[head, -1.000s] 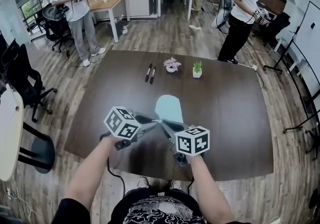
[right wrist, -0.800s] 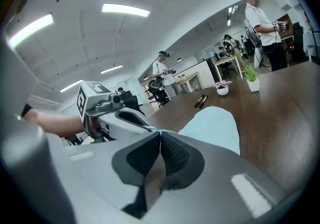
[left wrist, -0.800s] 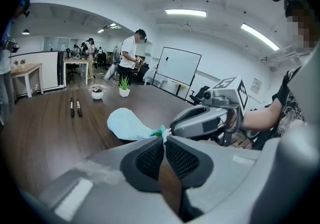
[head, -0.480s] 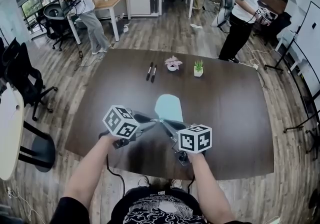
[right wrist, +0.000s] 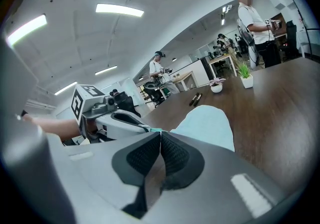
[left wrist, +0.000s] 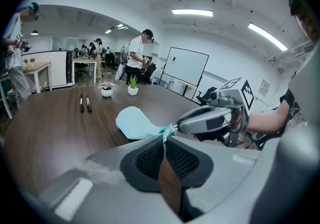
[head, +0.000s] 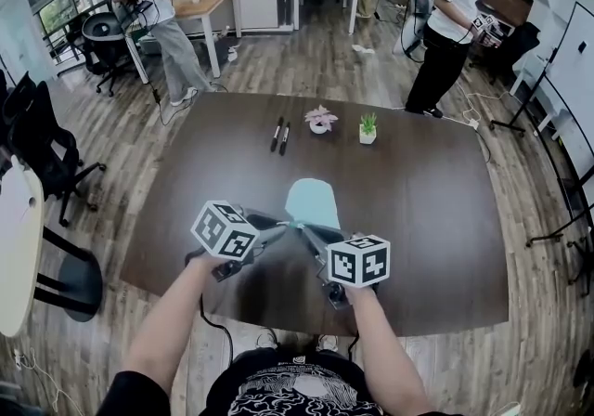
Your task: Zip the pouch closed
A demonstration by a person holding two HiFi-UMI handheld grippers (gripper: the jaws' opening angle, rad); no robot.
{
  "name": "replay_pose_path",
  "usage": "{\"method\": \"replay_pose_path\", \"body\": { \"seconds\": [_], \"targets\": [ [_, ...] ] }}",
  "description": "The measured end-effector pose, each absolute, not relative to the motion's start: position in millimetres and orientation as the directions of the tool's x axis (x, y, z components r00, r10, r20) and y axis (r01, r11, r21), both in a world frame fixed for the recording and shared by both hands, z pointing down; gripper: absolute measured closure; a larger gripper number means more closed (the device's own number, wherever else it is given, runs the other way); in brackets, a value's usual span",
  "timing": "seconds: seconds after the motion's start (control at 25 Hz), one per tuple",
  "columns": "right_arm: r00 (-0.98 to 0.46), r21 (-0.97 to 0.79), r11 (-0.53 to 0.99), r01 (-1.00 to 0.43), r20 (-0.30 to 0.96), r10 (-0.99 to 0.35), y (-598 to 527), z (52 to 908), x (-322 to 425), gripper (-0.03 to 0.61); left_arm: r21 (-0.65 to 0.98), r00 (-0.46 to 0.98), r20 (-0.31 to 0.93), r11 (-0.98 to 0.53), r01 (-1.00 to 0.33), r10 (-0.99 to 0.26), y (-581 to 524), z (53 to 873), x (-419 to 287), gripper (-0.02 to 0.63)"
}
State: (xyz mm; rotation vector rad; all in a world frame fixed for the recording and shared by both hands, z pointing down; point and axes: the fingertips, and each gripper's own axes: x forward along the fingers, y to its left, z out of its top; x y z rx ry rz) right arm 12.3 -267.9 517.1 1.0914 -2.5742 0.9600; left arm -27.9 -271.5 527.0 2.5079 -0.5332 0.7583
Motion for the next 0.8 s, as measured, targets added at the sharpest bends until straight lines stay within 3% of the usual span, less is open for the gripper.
{"method": "replay_pose_path", "body": {
  "seconds": [0.32,0.8],
  "targets": [
    [-0.679,-0.463,0.505,-0.728,0.391,-0.621,-271.6,508.3,15.8,0.571,0.344,0.767,0.539,-0.741,-0.577,-0.348,-276.4,520.1,-25.3,0.592],
    [-0.665,-0.459,0.492,-0.740,0.388,-0.638,-273.2,502.9,24.4,0.571,0.364,0.741,0.522,-0.675,-0.642,-0.422,-280.8,516.1,-23.2,0.592]
  ]
}}
